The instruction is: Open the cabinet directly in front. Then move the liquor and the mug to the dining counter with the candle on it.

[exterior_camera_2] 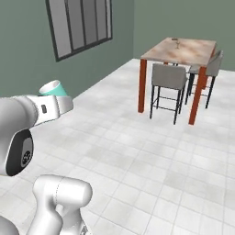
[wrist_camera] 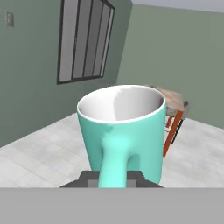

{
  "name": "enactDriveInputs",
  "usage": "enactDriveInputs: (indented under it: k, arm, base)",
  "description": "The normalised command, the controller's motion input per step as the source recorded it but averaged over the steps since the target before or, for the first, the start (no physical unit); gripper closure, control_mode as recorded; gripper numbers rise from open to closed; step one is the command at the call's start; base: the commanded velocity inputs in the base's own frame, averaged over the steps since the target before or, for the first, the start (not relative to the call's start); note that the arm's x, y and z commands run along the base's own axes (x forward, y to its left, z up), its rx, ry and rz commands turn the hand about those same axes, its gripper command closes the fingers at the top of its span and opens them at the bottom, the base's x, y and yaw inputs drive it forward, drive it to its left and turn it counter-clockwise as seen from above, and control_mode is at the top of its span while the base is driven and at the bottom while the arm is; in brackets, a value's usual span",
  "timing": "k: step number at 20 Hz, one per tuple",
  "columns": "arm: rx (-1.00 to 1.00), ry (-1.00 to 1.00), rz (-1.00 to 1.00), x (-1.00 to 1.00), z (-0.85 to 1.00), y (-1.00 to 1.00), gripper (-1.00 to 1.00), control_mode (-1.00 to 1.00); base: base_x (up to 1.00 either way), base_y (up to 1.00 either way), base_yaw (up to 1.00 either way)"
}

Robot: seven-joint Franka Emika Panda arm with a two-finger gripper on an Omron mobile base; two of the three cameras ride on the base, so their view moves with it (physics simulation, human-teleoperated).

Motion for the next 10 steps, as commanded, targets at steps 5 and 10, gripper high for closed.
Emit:
enactDriveInputs:
  k: [5,10]
  arm:
    - [0.00,0.00,0.00,0.00,0.00,0.00,1.00,1.00]
    - [0.00,0.00,0.00,0.00,0.00,0.00,1.00,1.00]
  base:
    - [0.33,0.44,-0.25]
    - [0.36,0.37,-0.21]
